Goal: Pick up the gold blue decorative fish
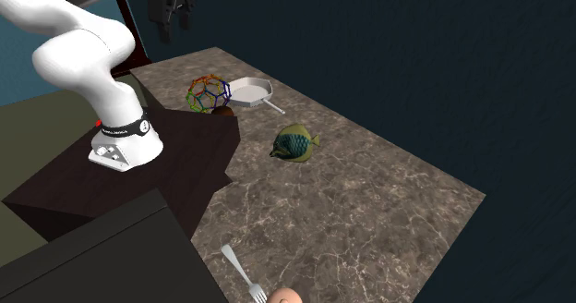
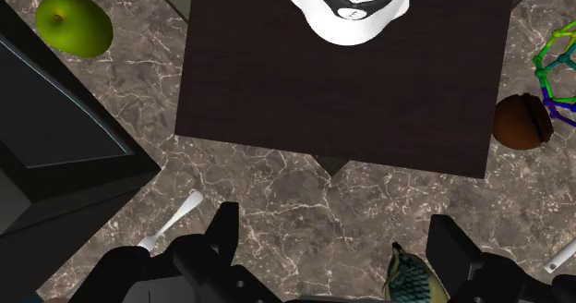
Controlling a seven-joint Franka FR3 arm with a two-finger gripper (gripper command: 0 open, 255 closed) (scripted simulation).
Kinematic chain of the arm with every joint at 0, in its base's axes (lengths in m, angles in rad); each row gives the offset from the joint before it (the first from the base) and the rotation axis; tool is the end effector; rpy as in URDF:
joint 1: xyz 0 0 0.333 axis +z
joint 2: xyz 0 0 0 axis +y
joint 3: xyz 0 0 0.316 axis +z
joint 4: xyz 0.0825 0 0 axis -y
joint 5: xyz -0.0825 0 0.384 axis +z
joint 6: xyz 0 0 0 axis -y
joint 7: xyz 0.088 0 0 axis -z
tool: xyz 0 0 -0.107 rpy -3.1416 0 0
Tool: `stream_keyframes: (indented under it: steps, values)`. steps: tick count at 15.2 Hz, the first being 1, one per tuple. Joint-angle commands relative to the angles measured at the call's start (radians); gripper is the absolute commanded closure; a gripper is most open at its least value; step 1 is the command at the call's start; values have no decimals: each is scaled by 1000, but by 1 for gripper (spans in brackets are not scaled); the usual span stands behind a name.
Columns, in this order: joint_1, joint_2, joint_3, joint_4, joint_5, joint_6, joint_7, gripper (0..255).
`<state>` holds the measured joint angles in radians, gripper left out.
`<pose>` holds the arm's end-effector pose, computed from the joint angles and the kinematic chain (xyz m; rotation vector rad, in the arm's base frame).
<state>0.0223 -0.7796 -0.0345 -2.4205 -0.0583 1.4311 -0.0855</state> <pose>0.2892 -0.0128 0.5480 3.0966 0.1298 -0.3287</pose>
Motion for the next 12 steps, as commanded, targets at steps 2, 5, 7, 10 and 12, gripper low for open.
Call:
stream_keyframes:
  steps: [2, 5, 7, 10, 12]
  values:
    - [7, 7, 18, -21, 7, 32, 19, 0]
    - [27, 39, 73, -74, 26, 132, 74, 0]
    - [40, 71, 110, -103, 36, 200, 112, 0]
    - [56, 133, 167, -134, 46, 304, 170, 0]
    - [65, 184, 205, -147, 48, 373, 210, 0]
